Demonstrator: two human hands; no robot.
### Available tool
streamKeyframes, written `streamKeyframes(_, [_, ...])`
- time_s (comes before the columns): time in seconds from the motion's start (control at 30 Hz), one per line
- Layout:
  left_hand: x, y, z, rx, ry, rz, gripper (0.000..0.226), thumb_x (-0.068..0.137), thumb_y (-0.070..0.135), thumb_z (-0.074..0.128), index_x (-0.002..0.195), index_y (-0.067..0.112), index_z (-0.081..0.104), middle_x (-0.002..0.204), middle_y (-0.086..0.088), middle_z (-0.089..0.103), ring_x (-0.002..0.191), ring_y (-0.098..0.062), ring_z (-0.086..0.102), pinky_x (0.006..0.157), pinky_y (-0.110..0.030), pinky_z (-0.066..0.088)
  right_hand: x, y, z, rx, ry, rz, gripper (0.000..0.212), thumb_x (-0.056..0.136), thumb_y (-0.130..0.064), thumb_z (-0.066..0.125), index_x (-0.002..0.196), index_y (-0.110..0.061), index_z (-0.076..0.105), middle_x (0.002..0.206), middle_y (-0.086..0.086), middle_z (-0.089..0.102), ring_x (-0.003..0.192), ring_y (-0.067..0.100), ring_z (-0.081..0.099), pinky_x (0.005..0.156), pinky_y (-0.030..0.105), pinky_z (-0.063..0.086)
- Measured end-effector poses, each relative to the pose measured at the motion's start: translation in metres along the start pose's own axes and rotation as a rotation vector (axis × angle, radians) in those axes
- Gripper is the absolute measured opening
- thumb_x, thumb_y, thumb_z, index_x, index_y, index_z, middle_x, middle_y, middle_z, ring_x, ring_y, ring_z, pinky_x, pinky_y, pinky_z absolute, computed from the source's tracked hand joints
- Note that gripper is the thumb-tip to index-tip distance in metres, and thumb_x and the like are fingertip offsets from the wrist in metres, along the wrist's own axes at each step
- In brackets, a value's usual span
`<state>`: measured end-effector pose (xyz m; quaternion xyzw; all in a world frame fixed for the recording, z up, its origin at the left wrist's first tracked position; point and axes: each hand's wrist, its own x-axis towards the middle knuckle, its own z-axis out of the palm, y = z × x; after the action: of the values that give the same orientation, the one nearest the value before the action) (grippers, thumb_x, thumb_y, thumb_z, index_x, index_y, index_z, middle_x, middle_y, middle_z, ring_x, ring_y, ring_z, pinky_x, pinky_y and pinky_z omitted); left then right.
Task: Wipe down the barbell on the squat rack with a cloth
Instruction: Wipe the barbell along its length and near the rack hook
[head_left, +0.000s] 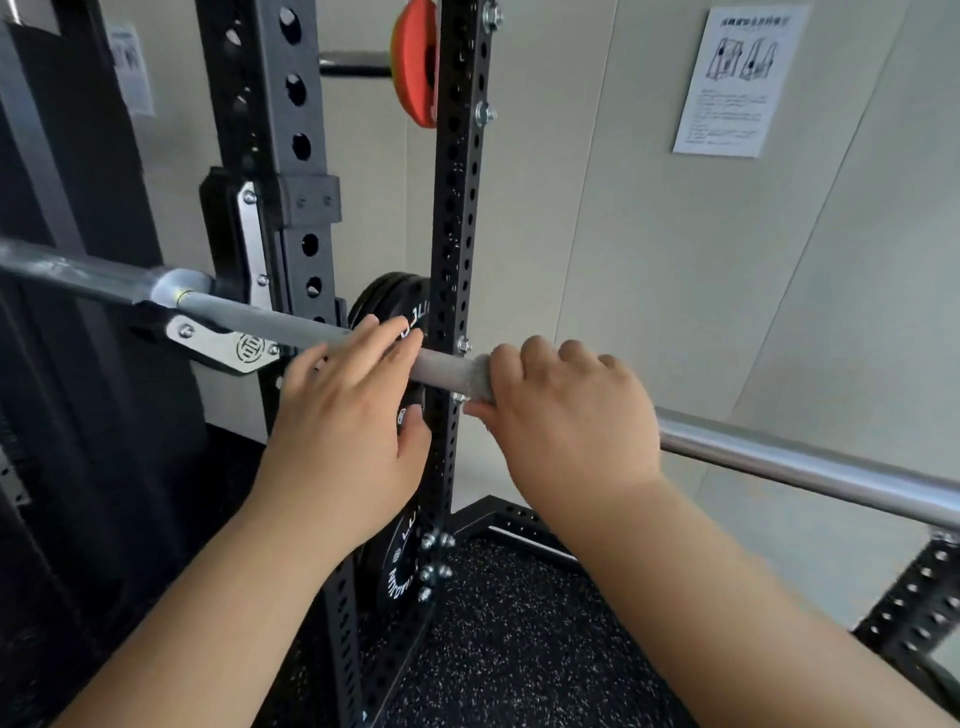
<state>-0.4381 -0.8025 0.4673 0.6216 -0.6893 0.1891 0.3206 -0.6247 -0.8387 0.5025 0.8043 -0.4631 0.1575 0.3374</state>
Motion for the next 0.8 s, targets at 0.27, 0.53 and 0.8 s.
streamKeyframes(0.27, [0.013, -0.058, -0.005, -0.034, -0.034, 0.136, 0.059, 0.096, 0.026, 0.054, 0.154, 0.018, 0.050, 0.159, 0.001, 0.050, 0.151, -0.019, 0.041, 0.129, -0.045, 0.023, -0.004, 0.031, -0.026, 0.132, -0.166, 0.298, 0.090, 0.079, -0.087, -0.009, 0.072, -0.029, 0.060, 0.061, -0.008, 0.062, 0.058, 0.012, 0.059, 0.058, 0.030, 0.052])
streamKeyframes(0.53, [0.013, -0.078, 0.001, -0.132, 0.000, 0.225, 0.060, 0.092, 0.014, 0.057, 0.152, 0.019, 0.053, 0.156, 0.005, 0.053, 0.147, -0.017, 0.046, 0.126, -0.049, 0.030, 0.023, -0.043, 0.014, -0.029, 0.063, 0.049, 0.043, 0.100, -0.056, 0.044, 0.119, -0.021, 0.059, 0.090, -0.001, 0.063, 0.073, 0.027, 0.058, 0.060, 0.034, 0.039])
streamKeyframes(0.8, [0.021, -0.094, -0.005, -0.078, 0.035, 0.150, 0.050, 0.092, 0.023, 0.060, 0.142, 0.019, 0.064, 0.135, 0.001, 0.066, 0.128, -0.026, 0.058, 0.117, -0.045, 0.038, 0.045, -0.035, -0.015, 0.007, -0.088, 0.227, 0.070, 0.098, -0.069, 0.004, 0.085, -0.028, 0.059, 0.072, -0.005, 0.058, 0.066, 0.022, 0.060, 0.058, 0.031, 0.048])
